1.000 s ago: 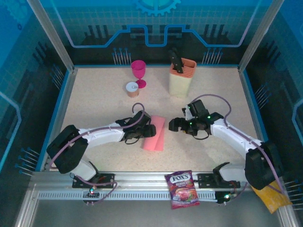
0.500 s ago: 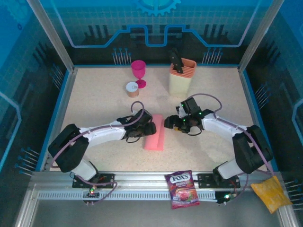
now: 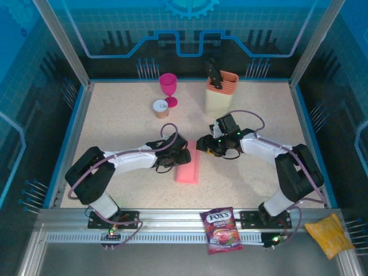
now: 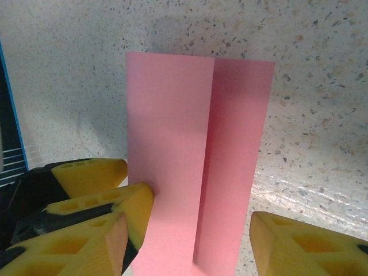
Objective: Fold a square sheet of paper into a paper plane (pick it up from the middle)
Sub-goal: First fold in half a square sheet of paper at the center of the table.
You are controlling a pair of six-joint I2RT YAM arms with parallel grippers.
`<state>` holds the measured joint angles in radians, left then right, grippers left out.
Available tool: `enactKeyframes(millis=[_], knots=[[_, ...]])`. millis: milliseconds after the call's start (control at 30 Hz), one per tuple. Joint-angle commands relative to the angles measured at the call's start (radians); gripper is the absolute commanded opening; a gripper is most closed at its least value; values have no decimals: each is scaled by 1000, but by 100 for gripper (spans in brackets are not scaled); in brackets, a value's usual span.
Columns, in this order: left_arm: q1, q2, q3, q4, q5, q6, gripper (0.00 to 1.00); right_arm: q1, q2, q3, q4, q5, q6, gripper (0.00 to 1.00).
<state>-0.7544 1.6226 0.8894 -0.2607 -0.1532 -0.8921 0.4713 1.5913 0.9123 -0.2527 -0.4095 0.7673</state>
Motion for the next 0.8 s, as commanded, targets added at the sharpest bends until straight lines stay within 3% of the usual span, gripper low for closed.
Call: enactKeyframes(millis=[0, 767], knots=[[6, 15, 28, -23, 0, -18, 69, 8, 28, 31, 26, -27, 23, 59], [6, -45, -31, 60, 74, -2, 69, -23, 123, 17, 183, -111, 93, 55]])
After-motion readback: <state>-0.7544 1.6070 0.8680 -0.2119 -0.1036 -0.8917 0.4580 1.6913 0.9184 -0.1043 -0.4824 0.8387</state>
